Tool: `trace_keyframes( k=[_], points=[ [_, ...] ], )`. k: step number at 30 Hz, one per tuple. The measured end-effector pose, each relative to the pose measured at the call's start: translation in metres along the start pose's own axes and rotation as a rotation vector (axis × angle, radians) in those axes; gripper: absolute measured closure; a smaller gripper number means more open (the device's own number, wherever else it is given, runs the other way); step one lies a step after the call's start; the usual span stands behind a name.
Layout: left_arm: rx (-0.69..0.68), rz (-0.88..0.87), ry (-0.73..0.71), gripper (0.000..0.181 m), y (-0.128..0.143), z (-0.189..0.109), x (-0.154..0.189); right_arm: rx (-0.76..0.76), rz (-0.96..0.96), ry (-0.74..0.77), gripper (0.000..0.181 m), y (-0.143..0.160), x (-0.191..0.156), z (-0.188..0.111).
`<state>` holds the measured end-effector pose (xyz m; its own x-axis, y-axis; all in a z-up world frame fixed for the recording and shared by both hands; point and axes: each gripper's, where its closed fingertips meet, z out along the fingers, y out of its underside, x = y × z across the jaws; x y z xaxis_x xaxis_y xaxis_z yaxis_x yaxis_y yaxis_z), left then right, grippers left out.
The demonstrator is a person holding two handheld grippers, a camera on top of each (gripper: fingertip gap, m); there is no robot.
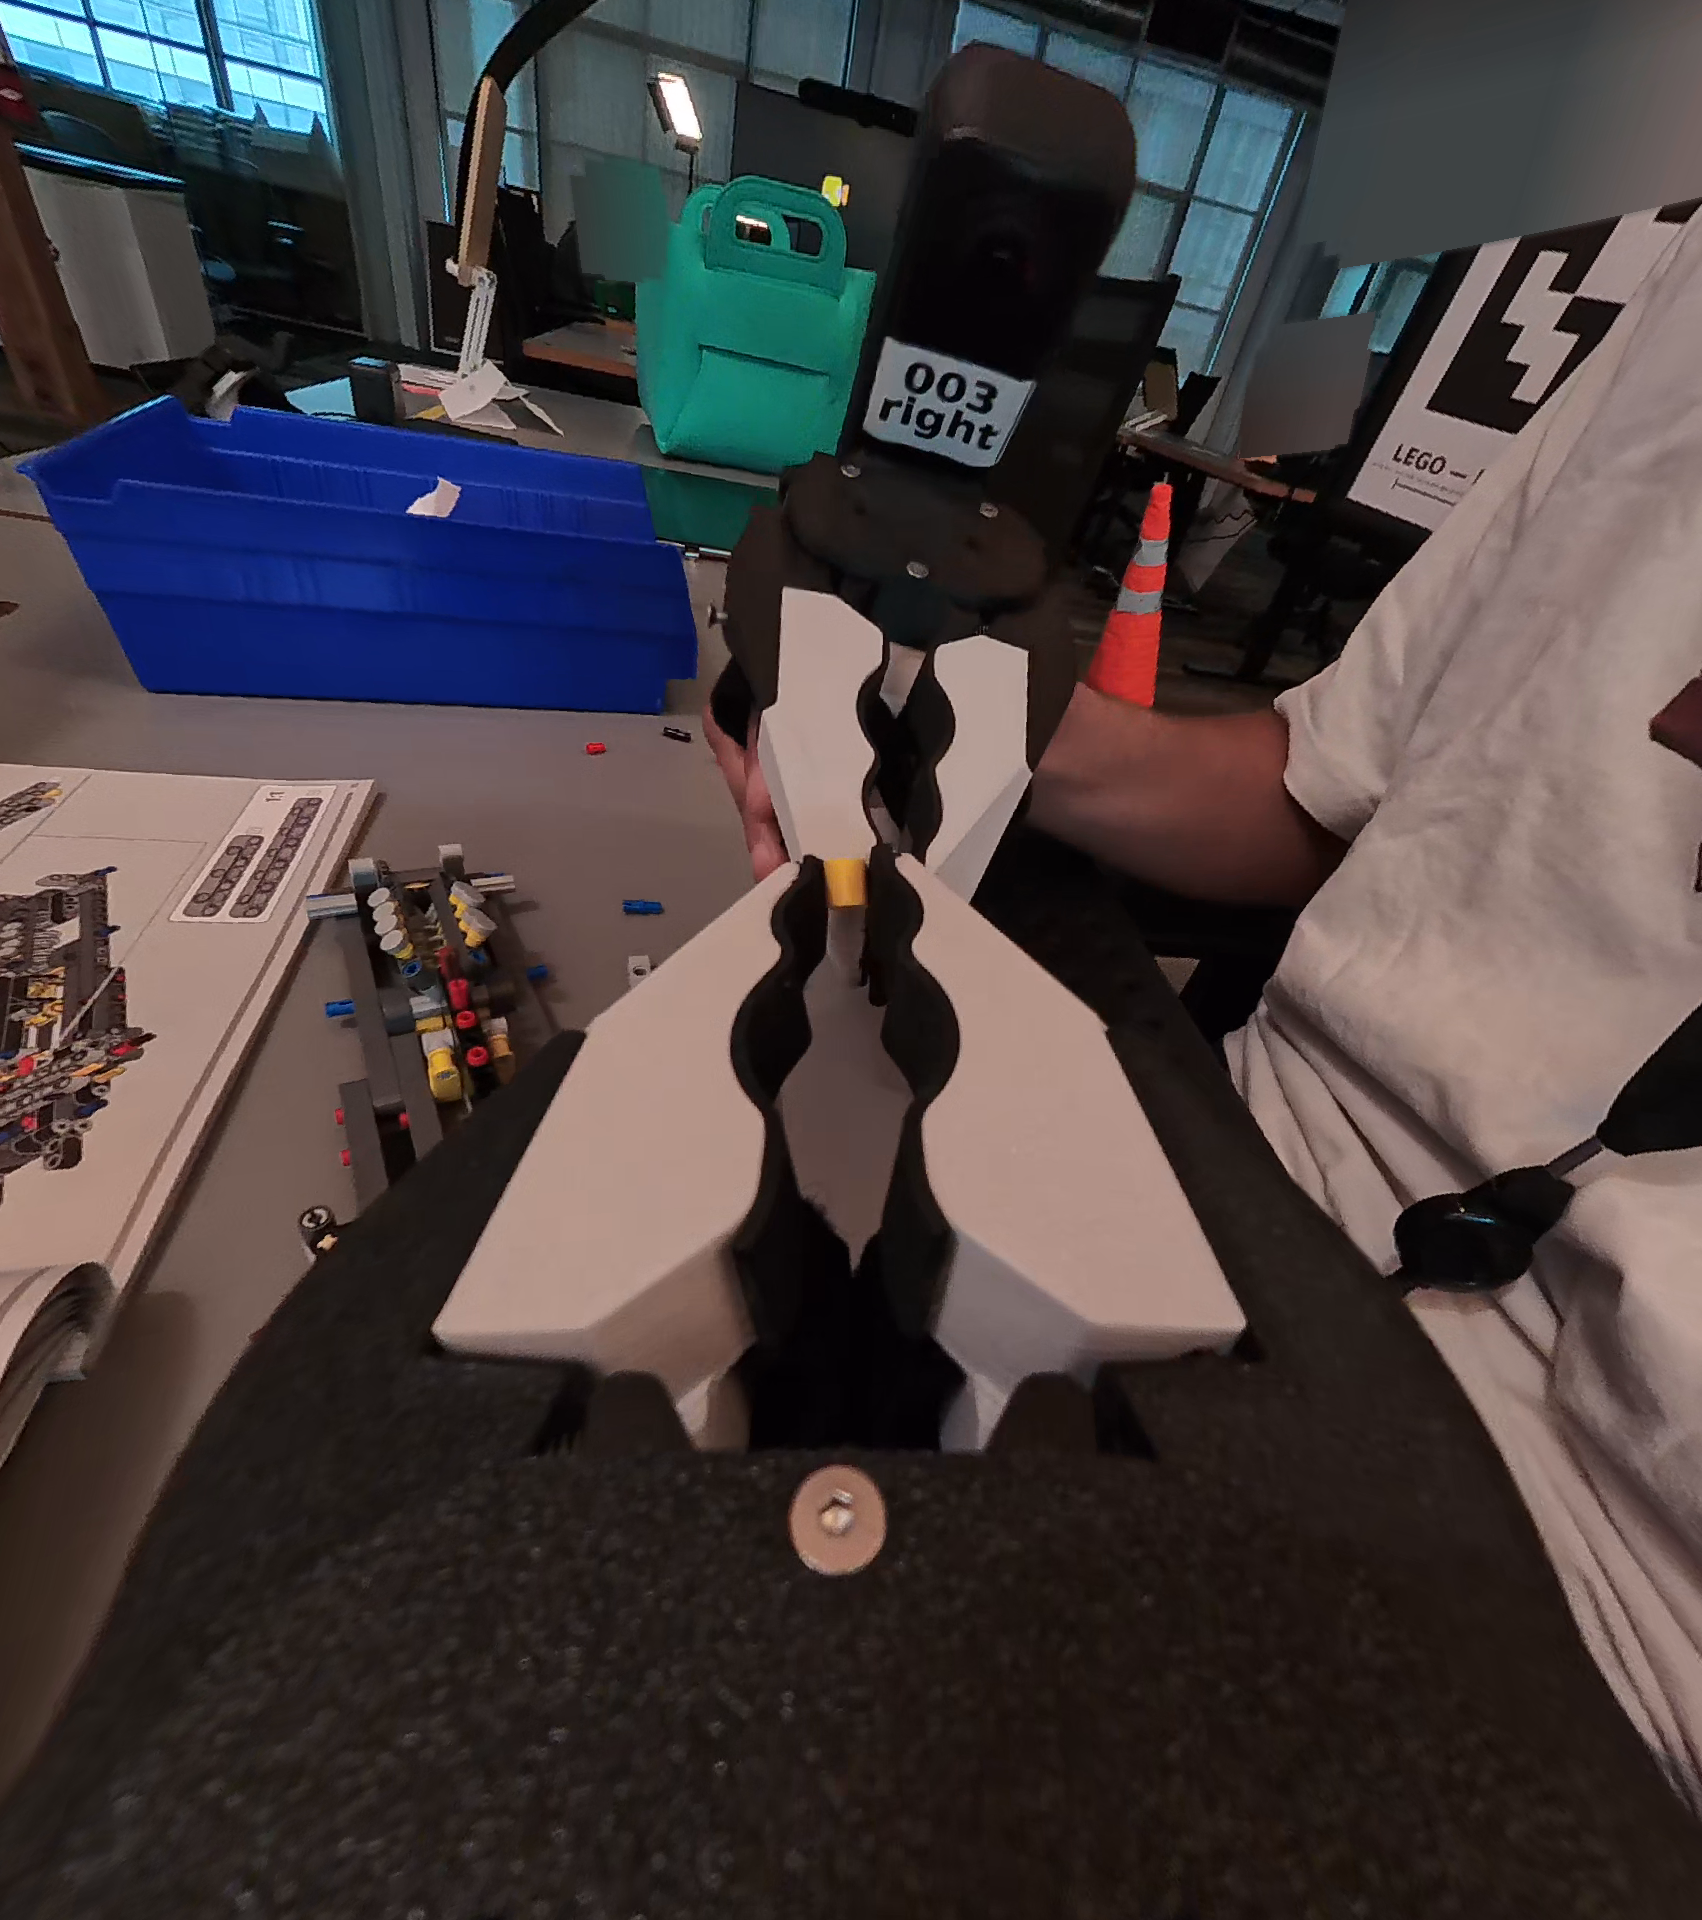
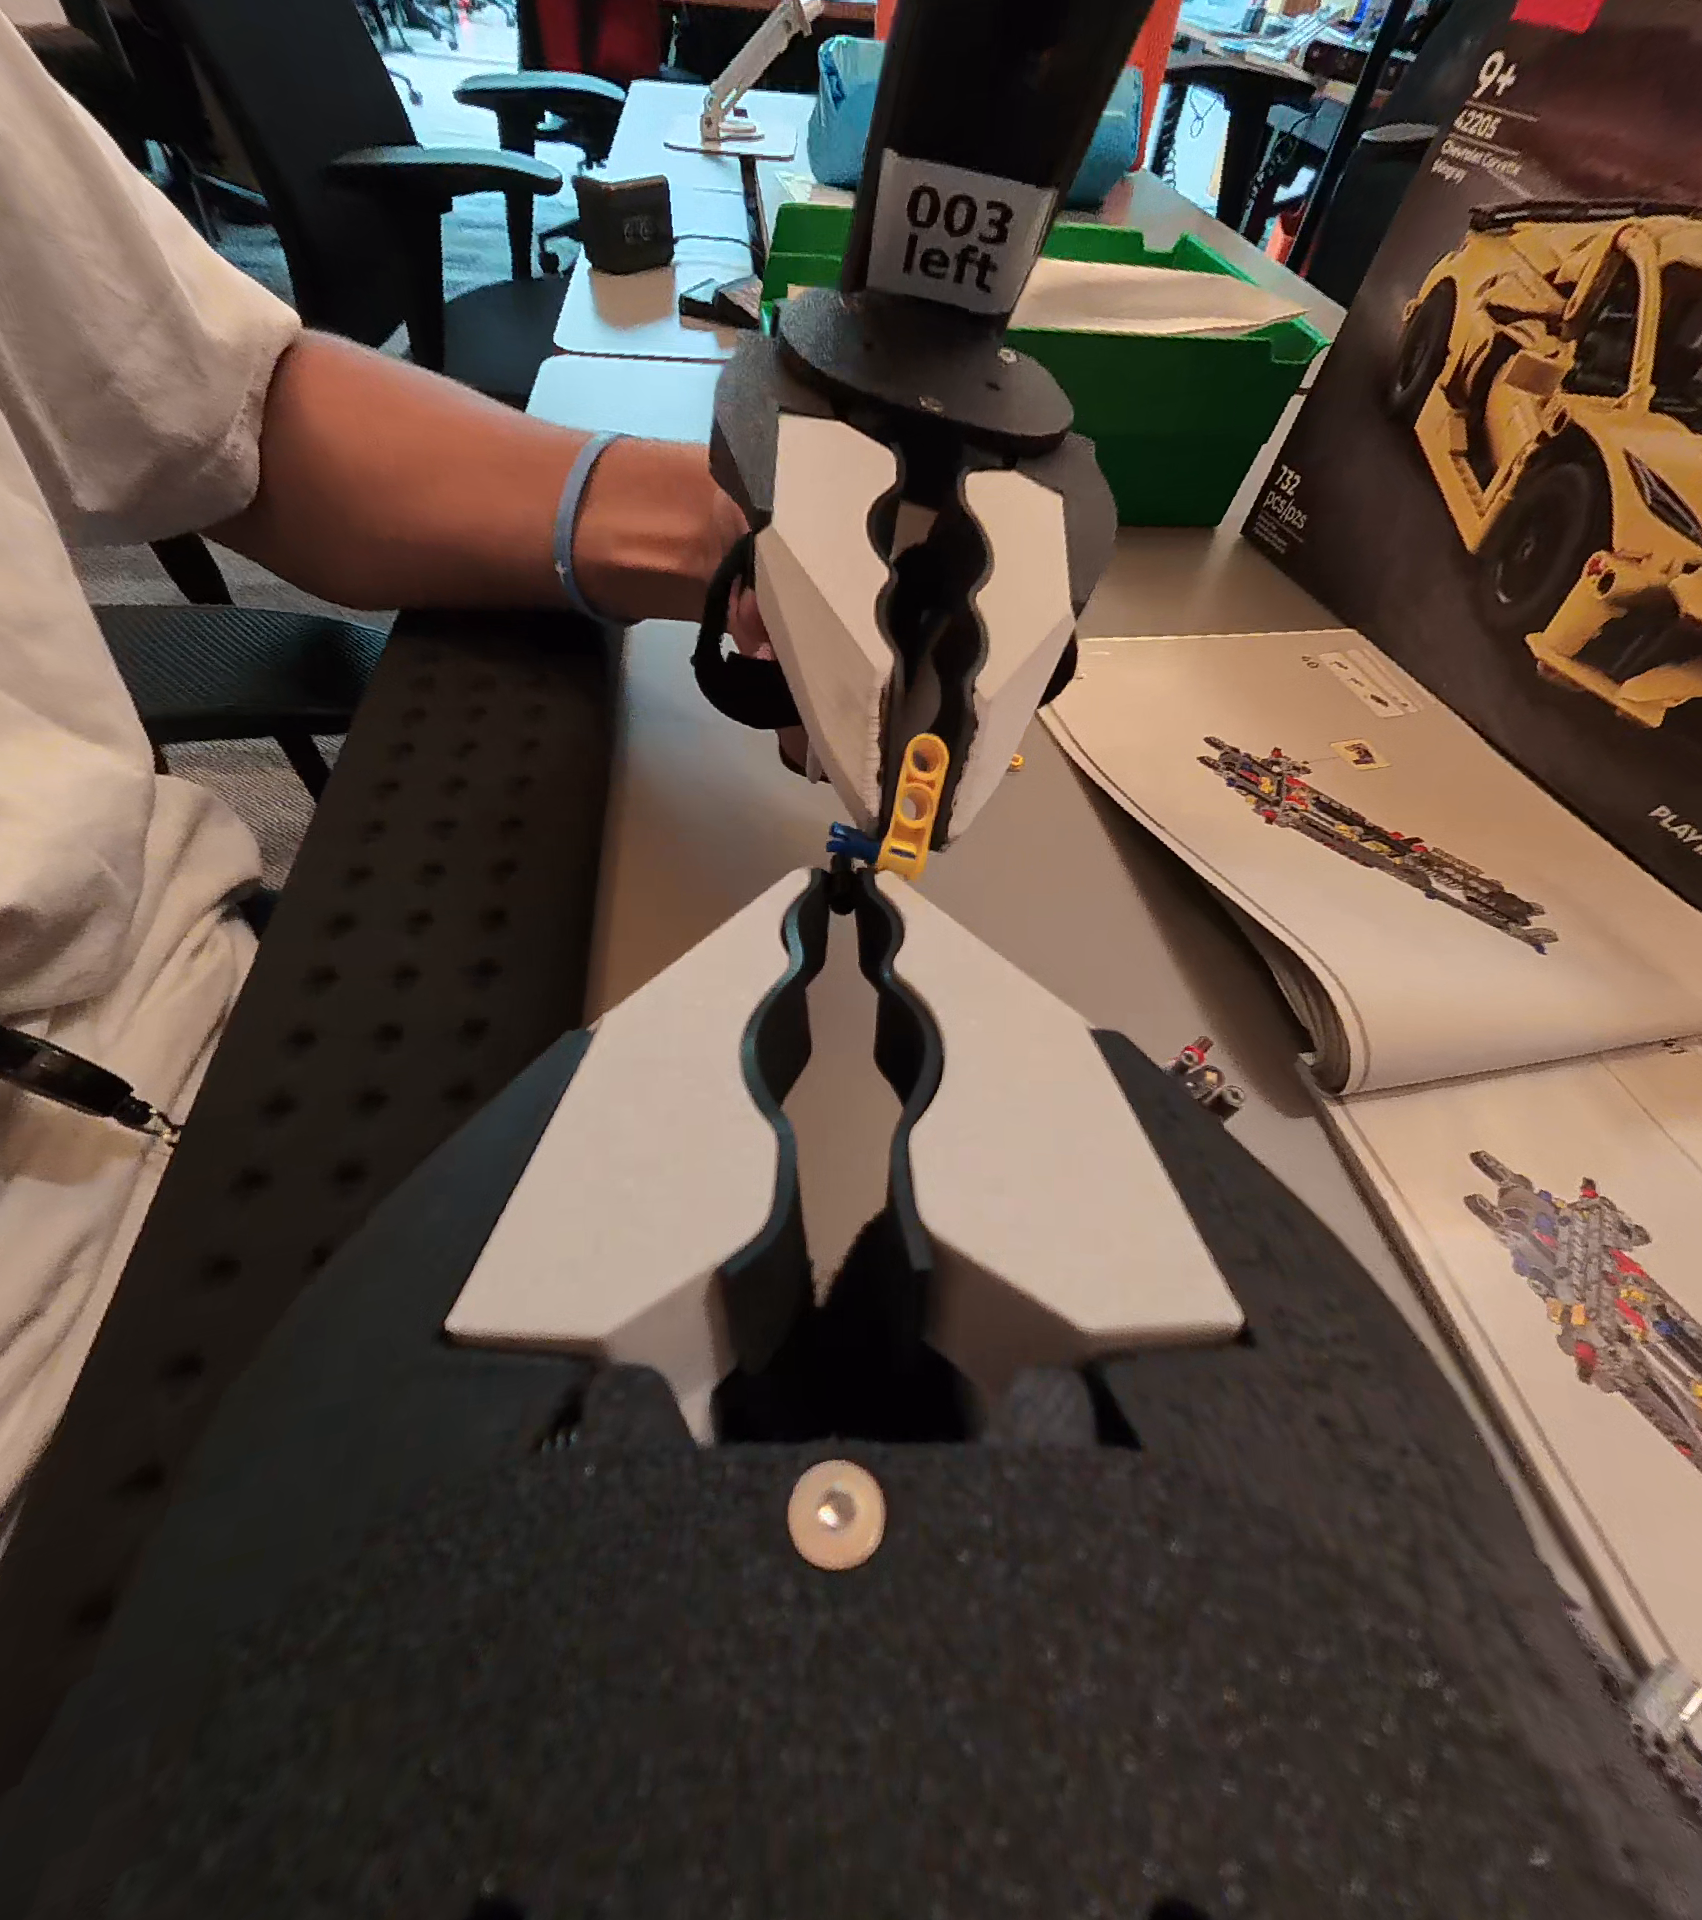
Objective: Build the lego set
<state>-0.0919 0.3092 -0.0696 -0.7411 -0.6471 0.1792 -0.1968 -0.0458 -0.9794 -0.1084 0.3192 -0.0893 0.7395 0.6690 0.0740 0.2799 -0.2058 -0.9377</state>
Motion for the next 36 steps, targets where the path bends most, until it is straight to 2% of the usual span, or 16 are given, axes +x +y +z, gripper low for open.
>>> trace_keyframes(
  k=[4, 8, 12, 15, 17, 19, 21, 25, 36],
  points=[
    [-0.064, 0.126, -0.117, 0.175, 0.007, -0.004, -0.014, -0.03, 0.029, 0.044, 0.177, 0.011, 0.01, -0.008],
    [-0.233, 0.428, -0.344, 0.176, 0.024, -0.006, -0.038, 0.129, 0.226, 0.036, 0.177, -0.004, 0.021, -0.026],
    [-0.355, 0.7, -0.55, 0.175, 0.03, -0.005, -0.057, 0.126, 0.375, 0.144, 0.177, 0.009, 0.039, -0.016],
    [-0.352, 0.838, -0.65, 0.175, 0.021, -0.007, -0.063, 0.252, 0.529, 0.149, 0.177, 0.009, 0.049, -0.011],
    [-0.315, 0.865, -0.693, 0.175, 0.012, -0.009, -0.064, 0.325, 0.581, 0.069, 0.177, -0.001, 0.047, -0.015],
    [-0.316, 0.852, -0.732, 0.175, 0.009, -0.013, -0.069, 0.34, 0.572, 0.108, 0.178, -0.003, 0.052, -0.02],
    [-0.361, 0.864, -0.791, 0.175, 0.01, -0.015, -0.076, 0.289, 0.466, 0.228, 0.178, -0.005, 0.053, -0.016],
    [-0.426, 0.959, -0.848, 0.175, 0.012, -0.009, -0.076, 0.105, 0.266, 0.435, 0.177, -0.006, 0.049, 0.005],
    [-0.472, 1.014, -0.938, 0.175, 0.008, -0.01, -0.079, -0.034, 0.228, 0.597, 0.177, 0.0, 0.062, 0.003]
  ],
)
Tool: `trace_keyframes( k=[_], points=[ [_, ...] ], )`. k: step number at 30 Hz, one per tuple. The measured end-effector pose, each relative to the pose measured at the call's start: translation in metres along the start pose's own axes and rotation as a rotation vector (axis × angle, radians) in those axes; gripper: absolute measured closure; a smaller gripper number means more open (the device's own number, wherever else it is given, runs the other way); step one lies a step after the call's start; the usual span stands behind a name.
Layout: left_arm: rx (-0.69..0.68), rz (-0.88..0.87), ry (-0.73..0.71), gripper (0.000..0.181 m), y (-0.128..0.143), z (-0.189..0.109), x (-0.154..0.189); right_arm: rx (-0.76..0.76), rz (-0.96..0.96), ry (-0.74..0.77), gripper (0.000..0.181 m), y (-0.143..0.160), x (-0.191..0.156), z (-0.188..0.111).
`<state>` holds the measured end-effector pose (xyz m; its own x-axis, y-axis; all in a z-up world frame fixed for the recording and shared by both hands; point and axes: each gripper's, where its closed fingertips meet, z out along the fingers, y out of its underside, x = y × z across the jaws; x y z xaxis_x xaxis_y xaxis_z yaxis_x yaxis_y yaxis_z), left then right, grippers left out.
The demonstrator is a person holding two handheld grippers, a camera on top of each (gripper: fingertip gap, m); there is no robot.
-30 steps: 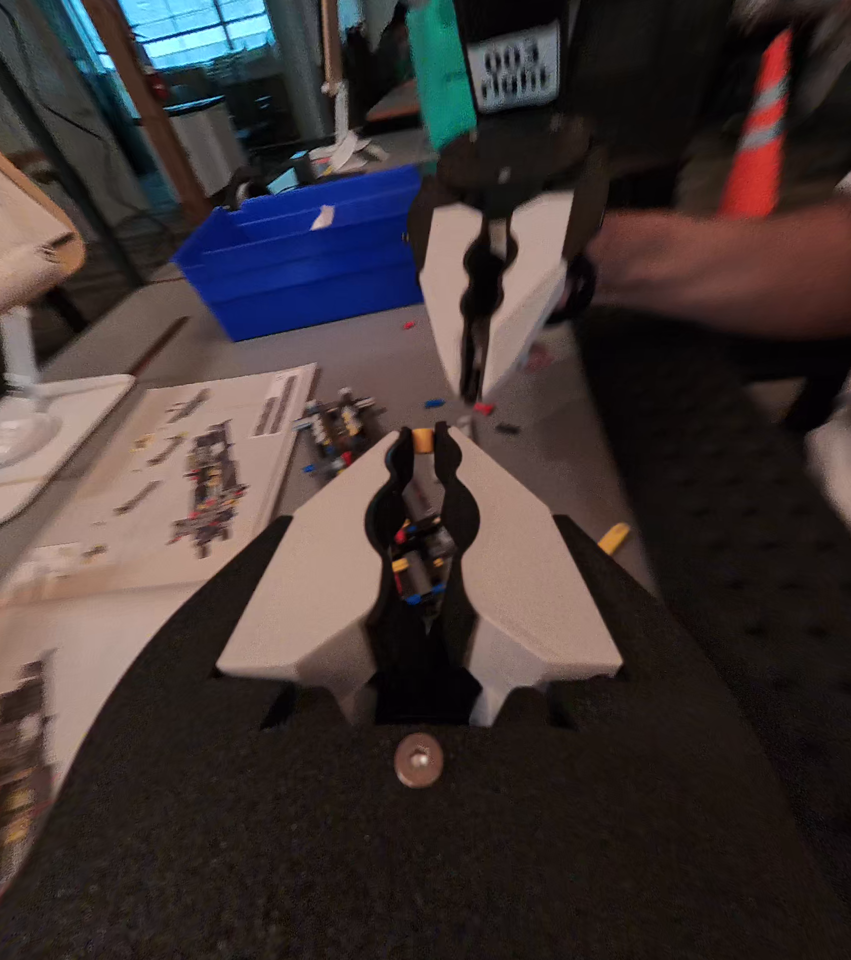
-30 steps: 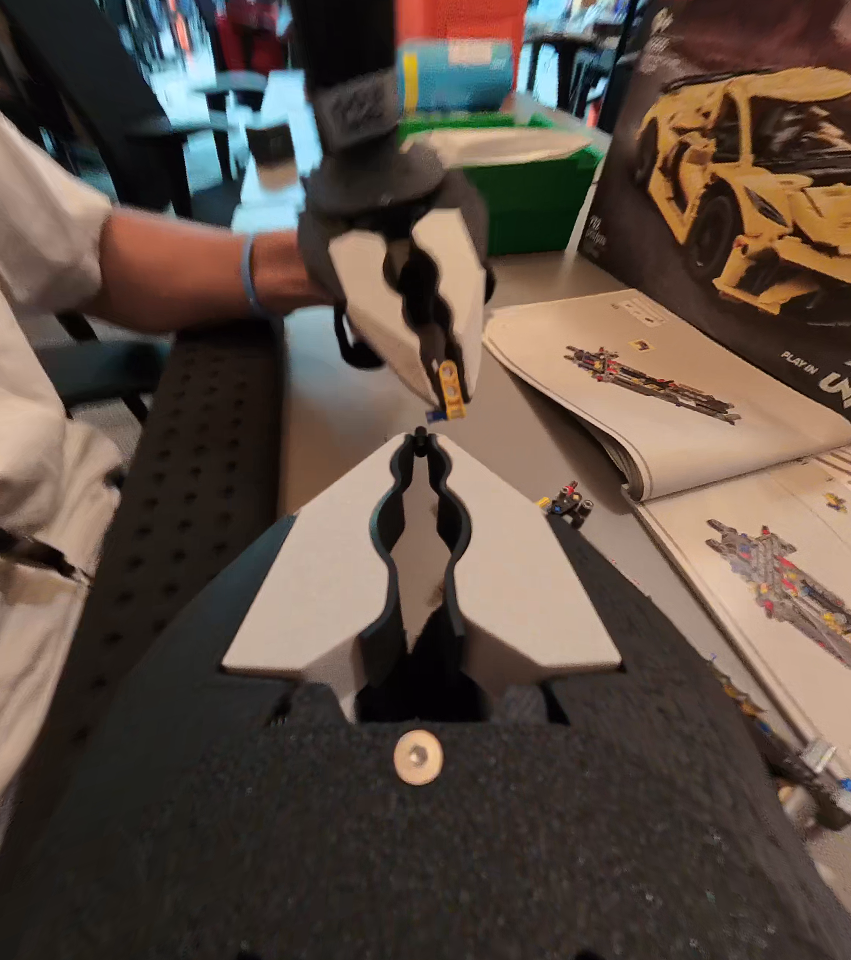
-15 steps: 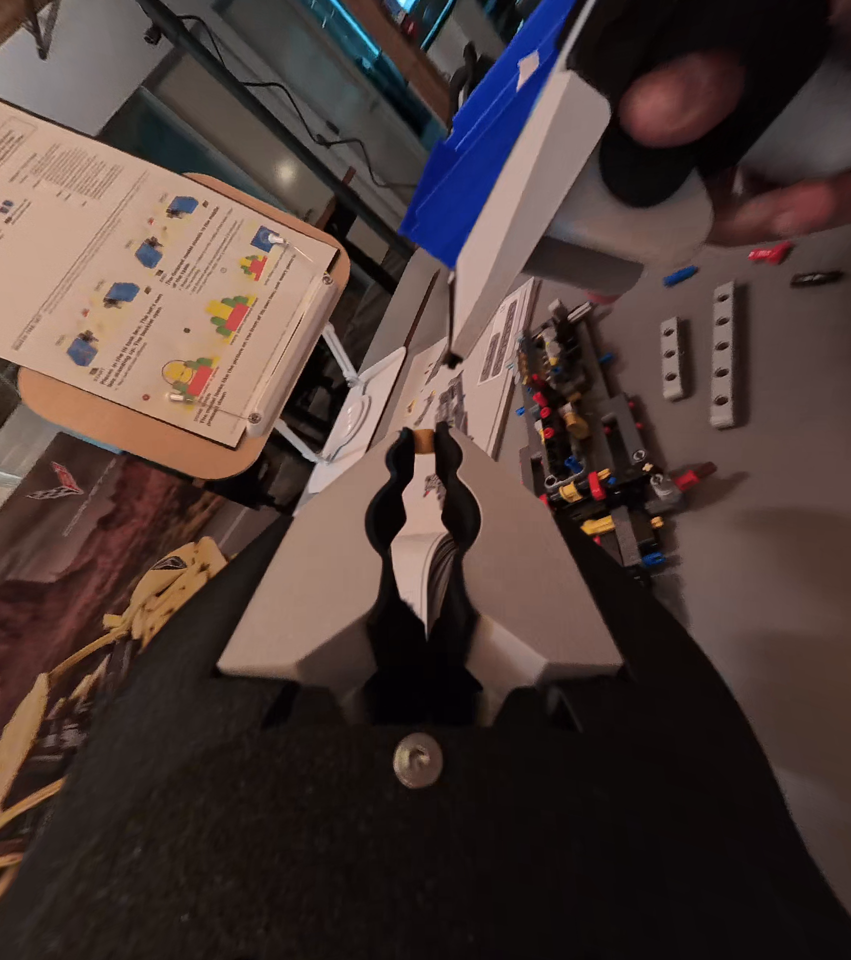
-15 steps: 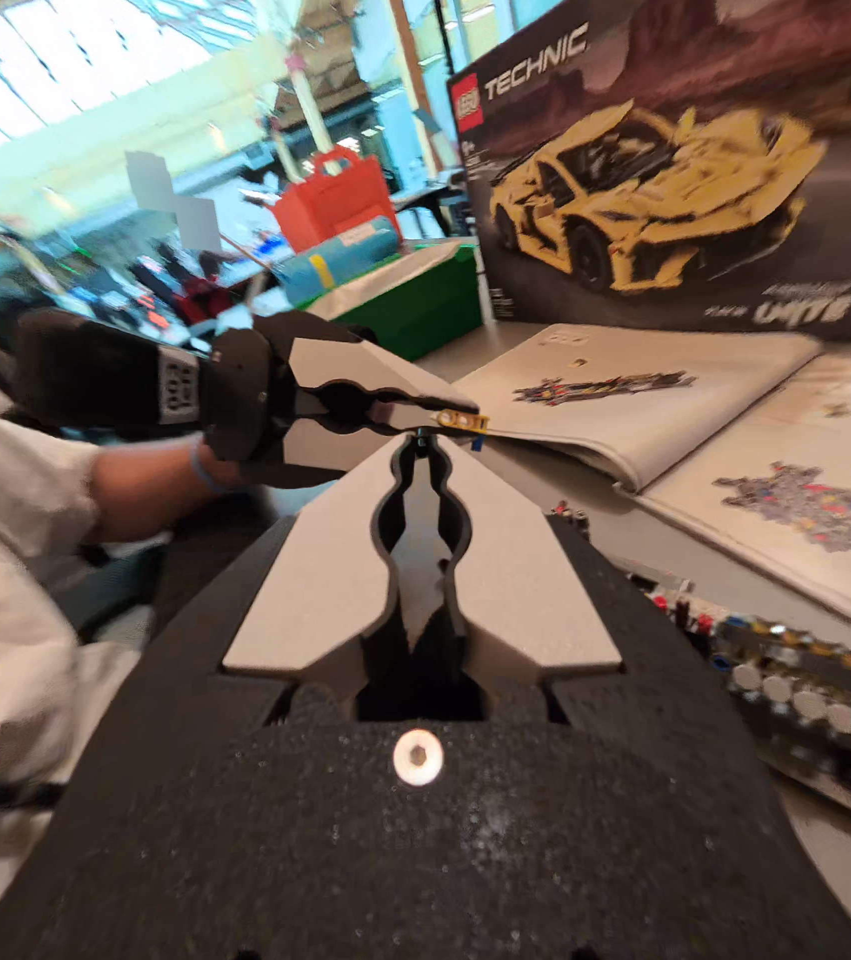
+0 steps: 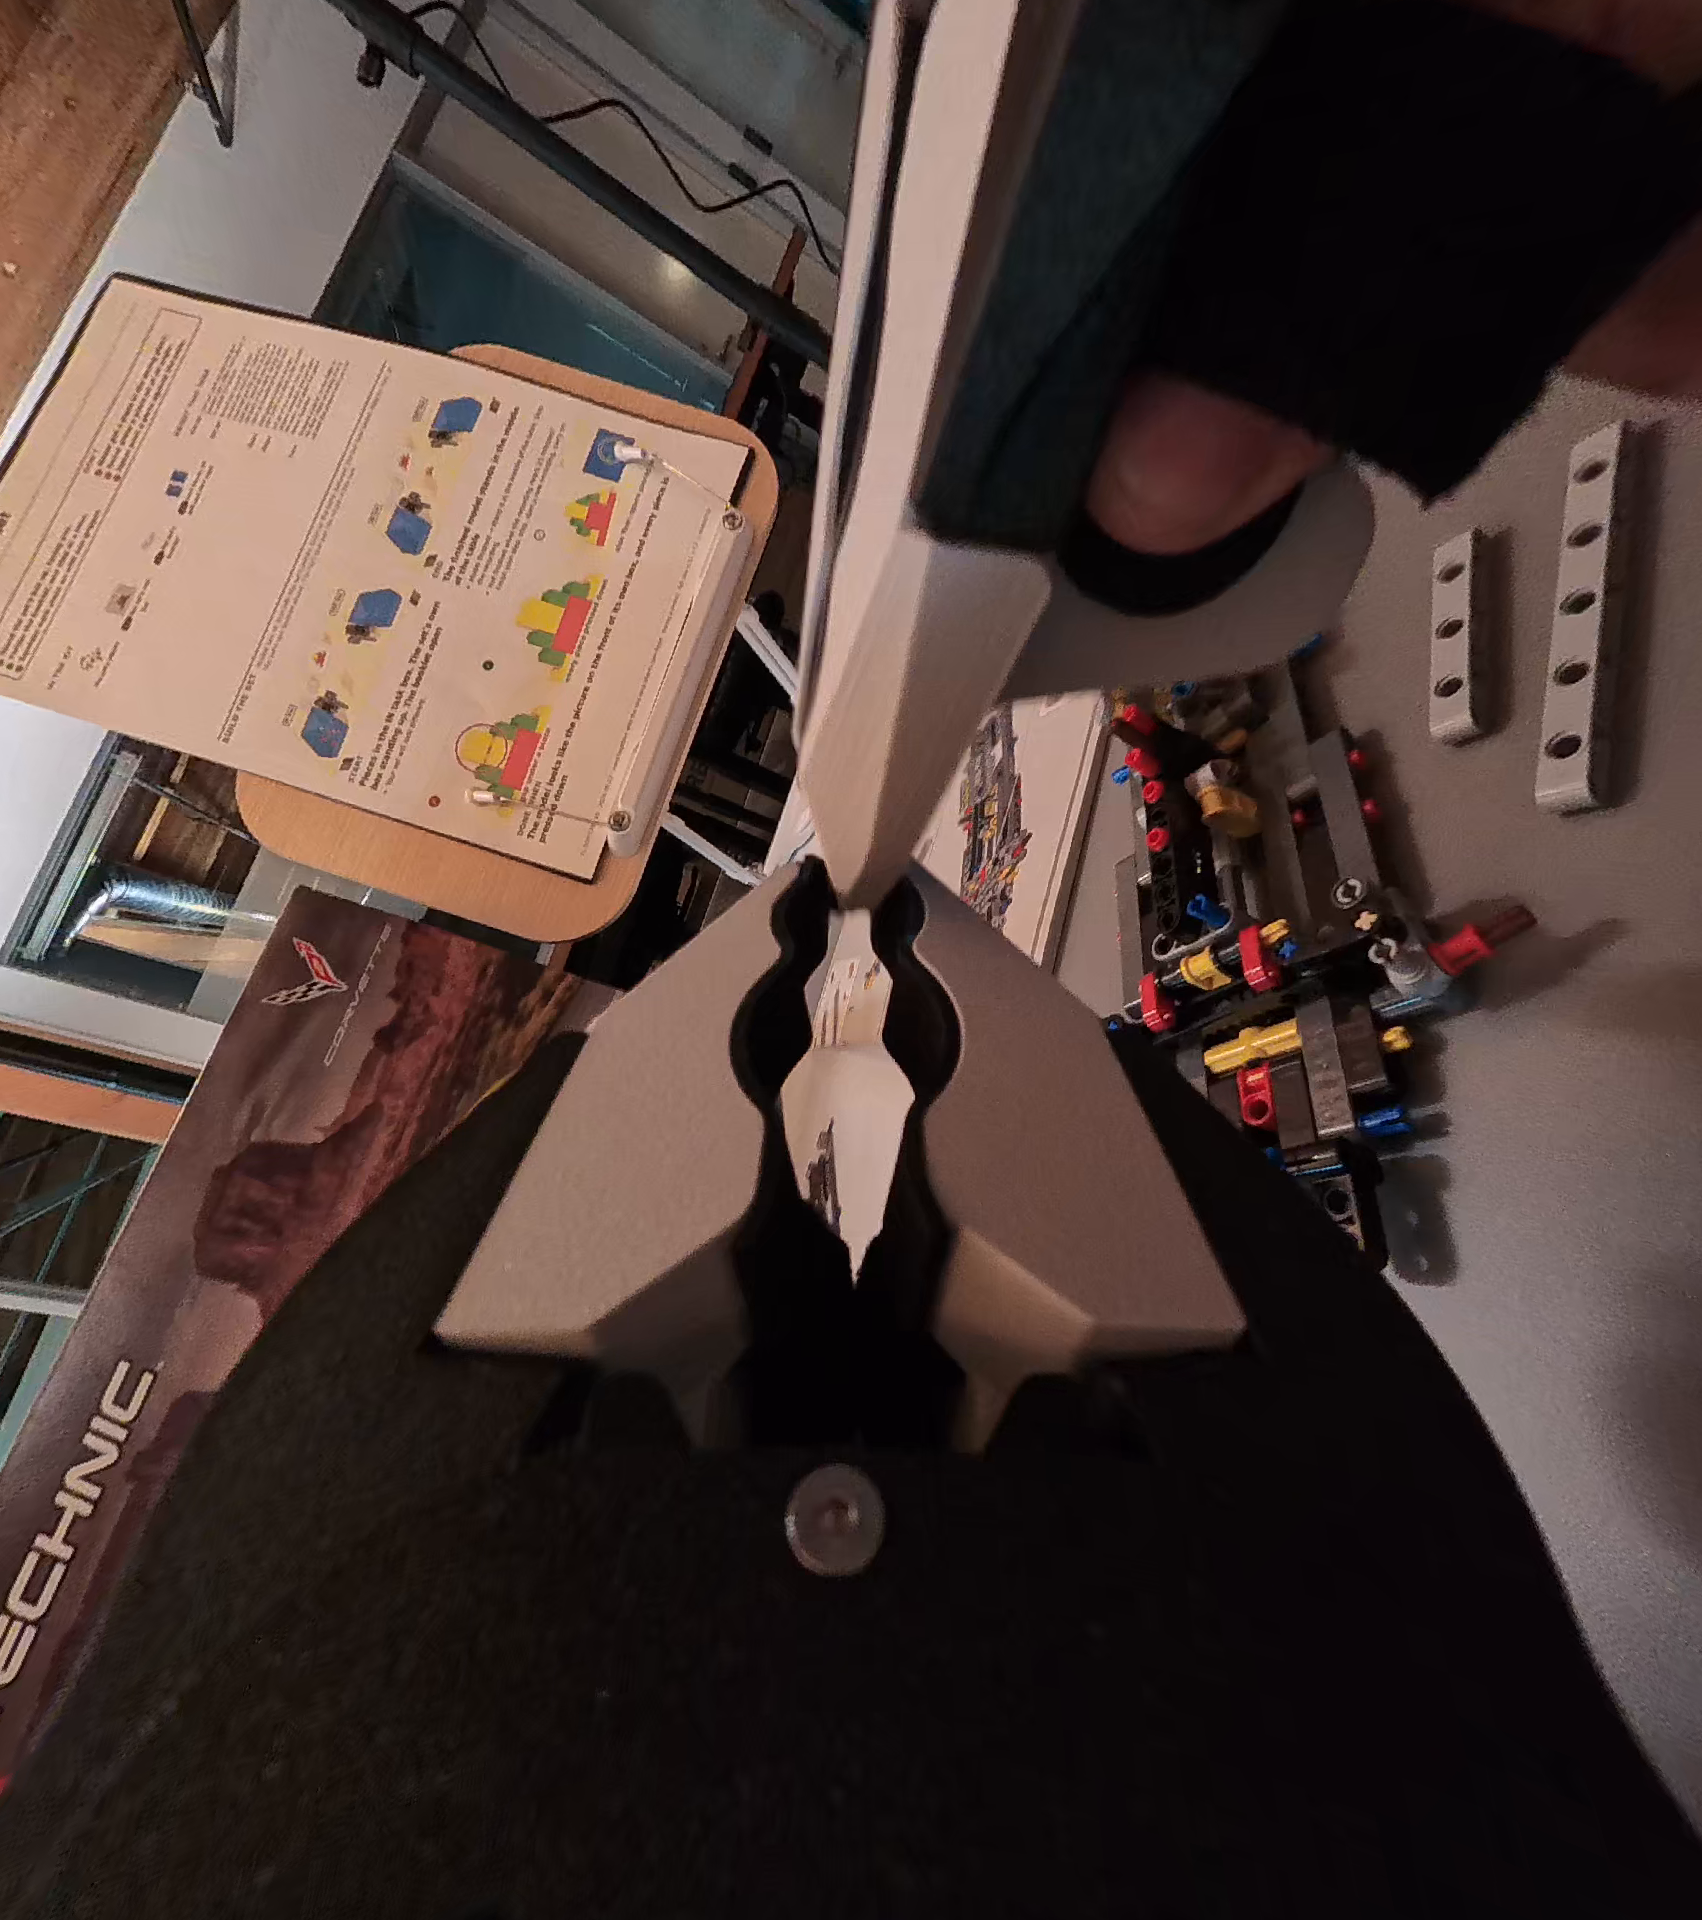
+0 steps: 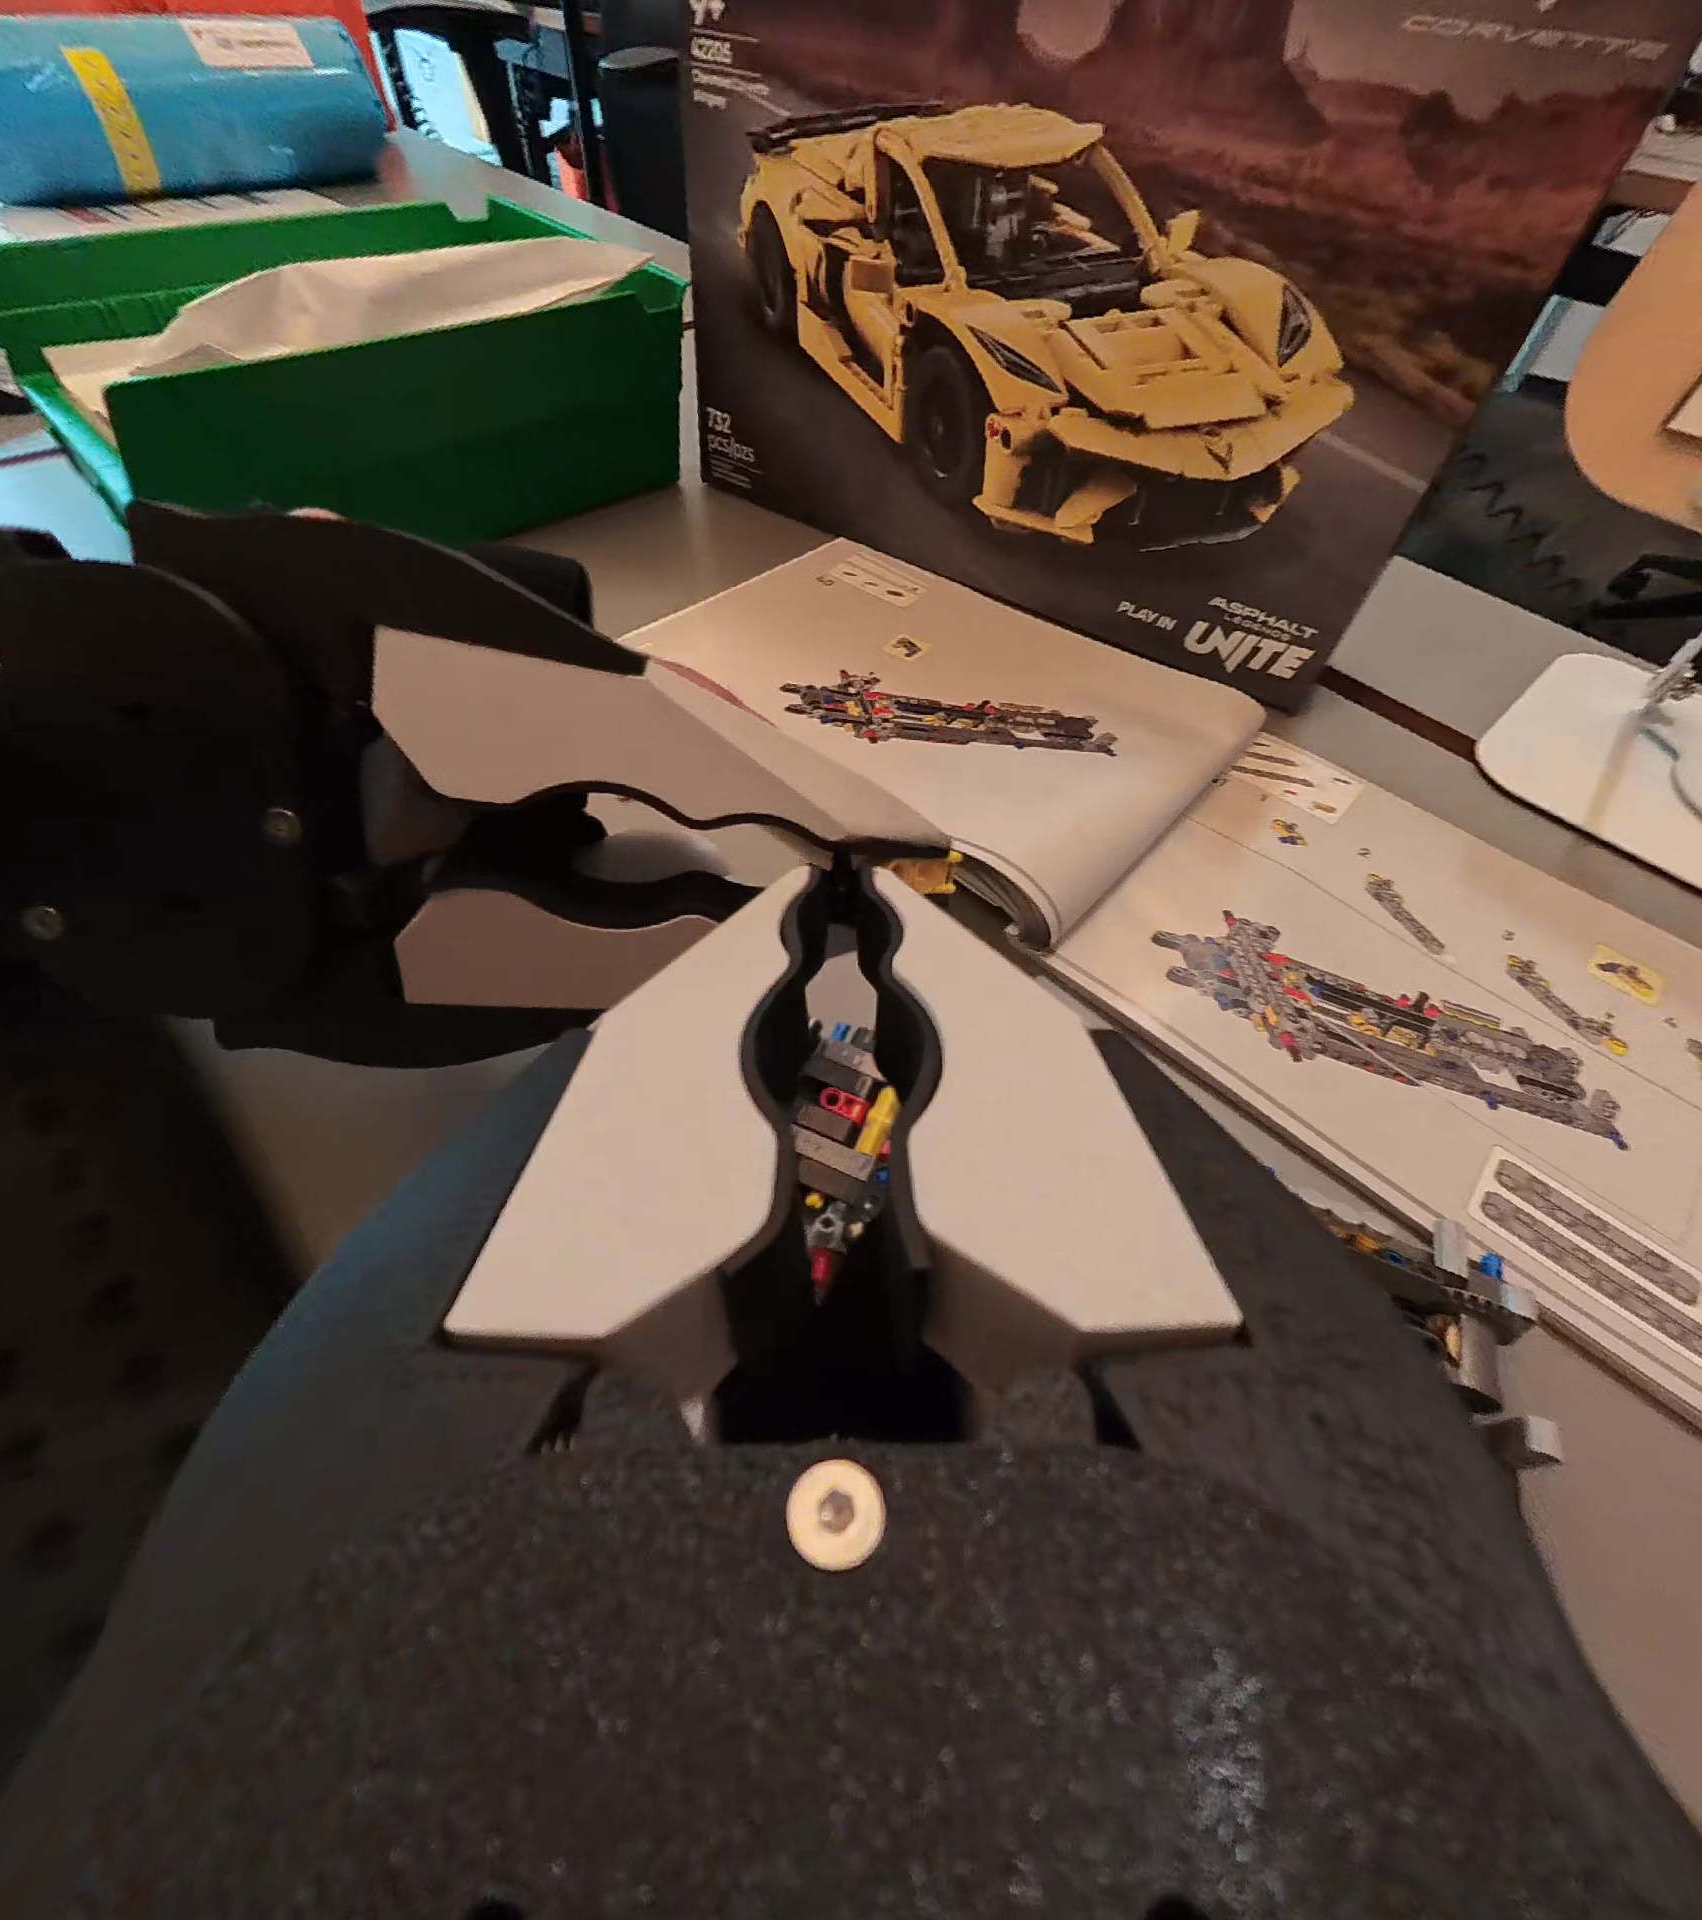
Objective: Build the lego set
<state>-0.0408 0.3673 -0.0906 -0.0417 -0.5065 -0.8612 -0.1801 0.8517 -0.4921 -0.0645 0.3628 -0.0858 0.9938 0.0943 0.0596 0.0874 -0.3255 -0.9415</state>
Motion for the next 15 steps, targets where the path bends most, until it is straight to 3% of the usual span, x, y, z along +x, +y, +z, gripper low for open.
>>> trace_keyframes(
  k=[2, 5, 9, 15],
  points=[
    [0.003, 0.0, -0.004, 0.175, 0.002, 0.0, -0.001, 0.009, -0.01, 0.075, 0.178, -0.002, 0.015, -0.005],
    [0.001, -0.028, 0.0, 0.175, 0.0, -0.001, -0.003, 0.032, 0.067, 0.006, 0.178, -0.005, 0.02, -0.01],
    [-0.009, -0.008, -0.017, 0.175, 0.002, 0.001, -0.003, -0.029, 0.1, -0.122, 0.177, -0.001, 0.0, -0.008],
    [-0.01, 0.103, -0.092, 0.174, -0.006, -0.001, -0.005, -0.027, 0.088, -0.094, 0.178, -0.004, -0.008, -0.001]
  ],
)
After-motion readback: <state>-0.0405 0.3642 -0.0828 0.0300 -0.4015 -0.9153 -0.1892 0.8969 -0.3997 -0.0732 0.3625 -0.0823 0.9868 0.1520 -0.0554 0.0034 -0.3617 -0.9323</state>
